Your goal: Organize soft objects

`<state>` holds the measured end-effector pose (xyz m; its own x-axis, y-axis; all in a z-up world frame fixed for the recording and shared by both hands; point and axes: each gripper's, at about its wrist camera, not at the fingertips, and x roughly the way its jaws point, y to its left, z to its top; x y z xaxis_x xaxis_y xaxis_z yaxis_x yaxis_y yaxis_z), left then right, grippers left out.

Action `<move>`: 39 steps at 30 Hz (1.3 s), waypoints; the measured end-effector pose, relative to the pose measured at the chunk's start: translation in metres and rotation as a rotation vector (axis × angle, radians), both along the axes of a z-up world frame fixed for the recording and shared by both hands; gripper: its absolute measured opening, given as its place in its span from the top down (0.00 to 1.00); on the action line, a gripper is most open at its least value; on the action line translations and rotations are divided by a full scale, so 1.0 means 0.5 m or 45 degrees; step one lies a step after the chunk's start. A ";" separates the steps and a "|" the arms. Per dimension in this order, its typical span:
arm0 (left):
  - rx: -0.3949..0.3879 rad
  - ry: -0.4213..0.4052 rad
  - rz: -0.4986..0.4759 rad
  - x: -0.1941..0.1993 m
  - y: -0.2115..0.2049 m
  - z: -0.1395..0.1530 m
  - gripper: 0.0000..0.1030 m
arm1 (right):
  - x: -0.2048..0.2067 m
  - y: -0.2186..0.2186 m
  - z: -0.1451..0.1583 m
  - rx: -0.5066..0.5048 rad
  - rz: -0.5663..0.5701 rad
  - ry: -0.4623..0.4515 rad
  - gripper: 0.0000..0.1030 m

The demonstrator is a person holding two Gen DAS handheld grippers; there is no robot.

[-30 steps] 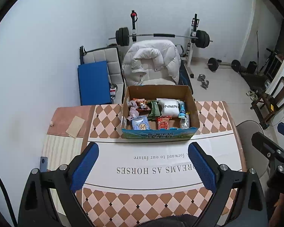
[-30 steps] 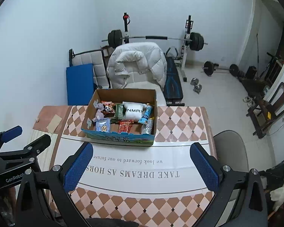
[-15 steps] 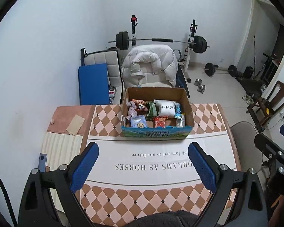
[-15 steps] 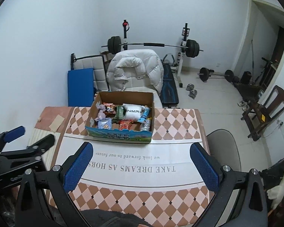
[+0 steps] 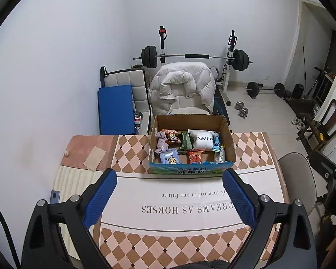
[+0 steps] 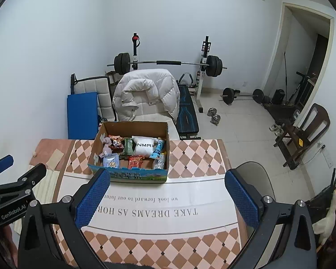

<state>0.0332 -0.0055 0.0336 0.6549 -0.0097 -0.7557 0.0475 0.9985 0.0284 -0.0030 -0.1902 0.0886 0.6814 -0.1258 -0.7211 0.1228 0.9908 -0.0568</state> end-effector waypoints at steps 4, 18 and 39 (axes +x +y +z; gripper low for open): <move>-0.001 -0.008 0.004 0.005 0.000 0.004 0.06 | 0.008 0.003 0.003 -0.003 0.011 -0.014 0.00; 0.005 -0.033 0.007 0.001 -0.003 0.018 0.06 | 0.012 0.006 0.014 -0.007 0.023 -0.043 0.00; 0.035 -0.075 -0.005 -0.009 -0.003 0.045 0.00 | 0.007 0.004 0.026 -0.018 0.017 -0.049 0.00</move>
<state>0.0286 -0.0070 0.0561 0.6983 0.0079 -0.7157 0.0488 0.9971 0.0586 0.0004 -0.1880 0.1016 0.7104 -0.1261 -0.6924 0.1118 0.9915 -0.0660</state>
